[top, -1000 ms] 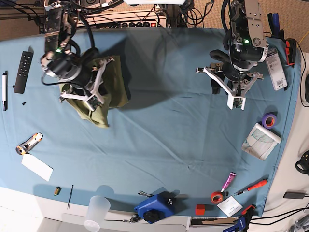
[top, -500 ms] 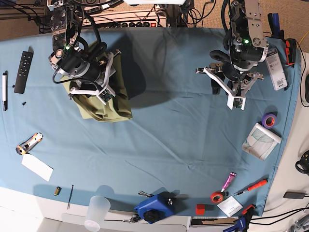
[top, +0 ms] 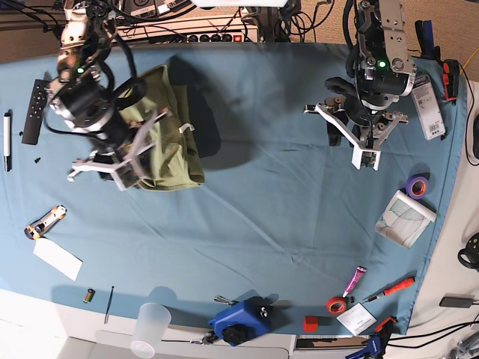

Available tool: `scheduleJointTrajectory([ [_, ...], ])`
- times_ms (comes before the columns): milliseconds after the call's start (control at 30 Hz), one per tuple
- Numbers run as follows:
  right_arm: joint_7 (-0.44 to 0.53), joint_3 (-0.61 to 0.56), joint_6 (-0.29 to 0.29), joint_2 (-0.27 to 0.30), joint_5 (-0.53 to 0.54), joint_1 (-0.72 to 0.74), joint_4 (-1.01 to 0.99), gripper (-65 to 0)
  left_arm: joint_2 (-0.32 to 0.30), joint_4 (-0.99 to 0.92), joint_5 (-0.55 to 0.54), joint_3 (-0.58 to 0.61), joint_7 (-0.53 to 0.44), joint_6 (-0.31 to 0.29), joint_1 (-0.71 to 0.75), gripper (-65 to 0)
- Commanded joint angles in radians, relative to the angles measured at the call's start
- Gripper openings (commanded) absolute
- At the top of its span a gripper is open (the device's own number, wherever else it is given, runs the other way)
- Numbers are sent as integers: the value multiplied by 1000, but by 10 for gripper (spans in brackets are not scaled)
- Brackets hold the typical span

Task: Layout the t-shirt on the table in an organized manner, then fold the t-shirt properly
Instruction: 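Press the folded end down with the right gripper and release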

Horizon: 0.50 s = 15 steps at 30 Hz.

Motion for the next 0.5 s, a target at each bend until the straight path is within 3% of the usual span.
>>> scheduleJointTrajectory([
  [0, 31, 39, -8, 9, 10, 9, 2, -633, -2, 16, -3, -1, -23, 0, -3, -435],
  [167, 34, 209, -40, 9, 187, 9, -183, -650, -2, 16, -3, -1, -23, 0, -3, -435],
  [200, 32, 233, -29, 9, 237, 9, -240, -650, -2, 16, -3, -1, -23, 0, -3, -435],
  [333, -6, 267, 114, 9, 441, 10, -475, -650, -2, 16, -3, -1, -38, 0, -3, -435],
  [467, -30, 249, 152, 8, 498, 10, -697, -650, -2, 16, -3, -1, -49, 0, -3, -435],
])
